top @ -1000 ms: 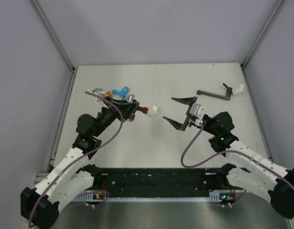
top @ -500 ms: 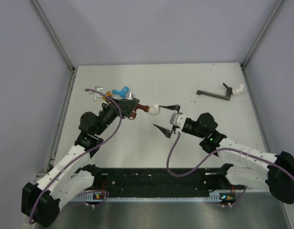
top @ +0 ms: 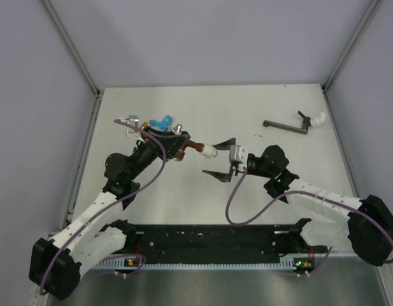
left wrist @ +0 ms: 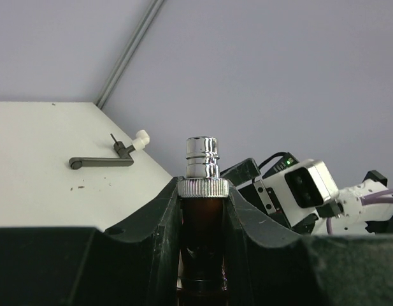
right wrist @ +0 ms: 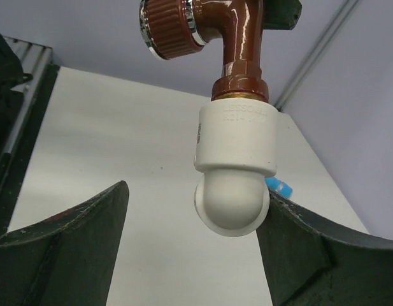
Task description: Install the water faucets
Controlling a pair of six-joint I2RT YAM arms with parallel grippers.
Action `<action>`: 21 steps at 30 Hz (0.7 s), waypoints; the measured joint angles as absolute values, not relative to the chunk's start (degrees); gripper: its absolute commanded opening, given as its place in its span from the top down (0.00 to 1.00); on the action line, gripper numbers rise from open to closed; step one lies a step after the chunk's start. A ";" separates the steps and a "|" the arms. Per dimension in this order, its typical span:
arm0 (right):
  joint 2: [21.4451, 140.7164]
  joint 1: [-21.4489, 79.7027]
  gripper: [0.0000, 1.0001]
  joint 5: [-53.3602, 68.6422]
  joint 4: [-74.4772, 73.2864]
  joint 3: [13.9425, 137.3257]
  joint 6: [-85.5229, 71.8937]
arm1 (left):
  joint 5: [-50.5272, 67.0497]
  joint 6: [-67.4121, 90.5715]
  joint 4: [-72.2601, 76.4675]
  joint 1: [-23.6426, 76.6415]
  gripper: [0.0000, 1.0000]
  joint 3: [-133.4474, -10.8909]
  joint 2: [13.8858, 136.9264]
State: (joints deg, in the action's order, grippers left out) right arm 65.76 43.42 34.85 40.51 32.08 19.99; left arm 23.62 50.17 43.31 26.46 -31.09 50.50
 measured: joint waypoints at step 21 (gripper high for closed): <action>57.82 41.47 0.07 29.65 46.54 27.64 19.03 | 20.88 49.52 45.89 26.79 1.00 -27.75 46.89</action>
State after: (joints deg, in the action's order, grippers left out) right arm 57.82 41.47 29.65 46.54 27.64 19.03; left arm 20.88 49.52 45.89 26.79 -27.75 46.89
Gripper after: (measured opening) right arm 0.923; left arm 0.327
